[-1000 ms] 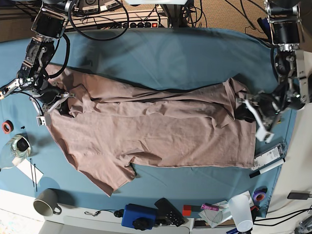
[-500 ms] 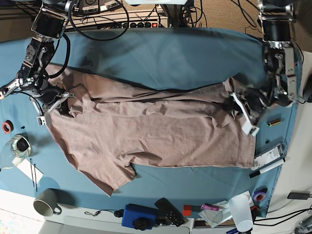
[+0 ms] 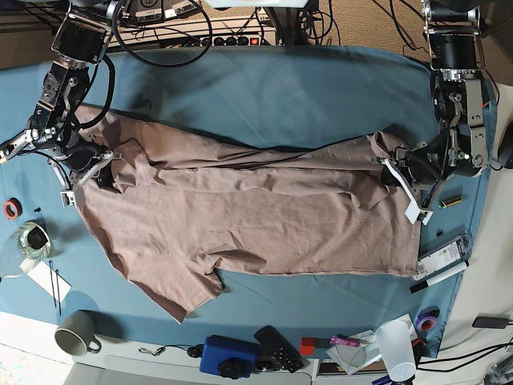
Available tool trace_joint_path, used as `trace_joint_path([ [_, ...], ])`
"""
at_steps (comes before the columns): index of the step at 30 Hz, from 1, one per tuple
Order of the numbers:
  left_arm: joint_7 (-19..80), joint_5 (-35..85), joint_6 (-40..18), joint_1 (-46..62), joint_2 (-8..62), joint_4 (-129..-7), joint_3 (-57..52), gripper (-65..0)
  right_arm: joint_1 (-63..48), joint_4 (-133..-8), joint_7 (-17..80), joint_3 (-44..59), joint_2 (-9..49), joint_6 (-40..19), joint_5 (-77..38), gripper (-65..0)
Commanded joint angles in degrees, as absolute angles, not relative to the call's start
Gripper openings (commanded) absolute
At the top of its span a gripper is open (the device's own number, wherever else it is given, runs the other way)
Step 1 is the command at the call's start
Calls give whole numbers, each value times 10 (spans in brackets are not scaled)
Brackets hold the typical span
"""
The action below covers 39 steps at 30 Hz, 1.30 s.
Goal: Fold the T-shirt properly
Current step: 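Fold the shoulder edges inward over the shirt body with both grippers, then release the folded edges and raise both grippers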
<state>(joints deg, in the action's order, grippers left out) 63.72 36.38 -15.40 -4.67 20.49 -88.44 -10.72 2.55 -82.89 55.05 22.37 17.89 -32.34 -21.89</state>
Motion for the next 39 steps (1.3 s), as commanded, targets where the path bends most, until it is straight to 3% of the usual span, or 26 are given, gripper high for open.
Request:
trace_joint_path([
  [1,637,368,-154,-59,215,-903,-111,-650,36,-838,540,226,189,-322,-224,-650],
  [17,578,370,-166,-61,248,-939,-170,-650,36,-838,535,226,189,-322,-216,-650],
  [22,540,307,-166,-70,248,-937,-170,-650,36,-838,535,226,189,-322,-214,-650],
  [39,544,270,-165,-65,248,-901,-170,-650,50,-838,506,225,189,-300,-179,-650],
])
